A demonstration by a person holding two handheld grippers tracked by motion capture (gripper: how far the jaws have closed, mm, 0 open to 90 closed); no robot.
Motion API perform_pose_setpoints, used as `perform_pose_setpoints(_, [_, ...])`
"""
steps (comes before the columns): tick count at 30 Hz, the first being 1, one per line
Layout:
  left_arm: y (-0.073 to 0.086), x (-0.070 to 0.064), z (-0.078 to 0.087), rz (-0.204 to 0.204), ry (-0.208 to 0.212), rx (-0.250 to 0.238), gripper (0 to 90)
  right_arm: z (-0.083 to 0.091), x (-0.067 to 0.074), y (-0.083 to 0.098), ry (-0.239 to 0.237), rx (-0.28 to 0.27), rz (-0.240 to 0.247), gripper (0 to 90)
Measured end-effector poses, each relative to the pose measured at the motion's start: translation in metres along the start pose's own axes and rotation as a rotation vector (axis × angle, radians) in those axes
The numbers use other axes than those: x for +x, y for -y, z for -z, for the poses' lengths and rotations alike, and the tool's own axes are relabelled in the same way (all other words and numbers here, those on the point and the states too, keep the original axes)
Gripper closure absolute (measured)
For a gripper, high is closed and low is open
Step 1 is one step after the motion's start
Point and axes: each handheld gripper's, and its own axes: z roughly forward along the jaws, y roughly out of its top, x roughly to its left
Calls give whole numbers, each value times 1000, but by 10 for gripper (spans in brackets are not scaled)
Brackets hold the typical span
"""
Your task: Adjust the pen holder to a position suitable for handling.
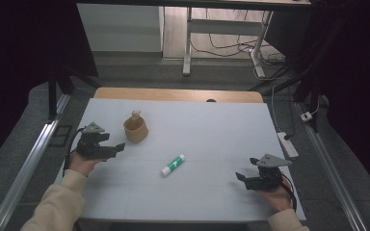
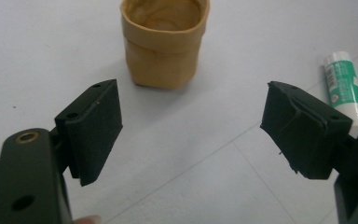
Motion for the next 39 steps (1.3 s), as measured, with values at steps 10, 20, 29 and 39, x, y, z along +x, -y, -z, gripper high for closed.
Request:
perform_pose_setpoints(10, [-7,10,-6,8,-25,14,199,-1,0,1,0,2,-2,165])
perform_pose_setpoints(20, [-14,19,-15,20,-47,25,210,-1,0,1,-3,5,1,165])
perform_pose_setpoints(29, [-22,26,-24,26,-63,35,223,-1,0,1,-3,9,5,165])
perform_pose_setpoints(39, [-30,33,-35,22,-98,48,273,-1,0,1,-1,12,8,166])
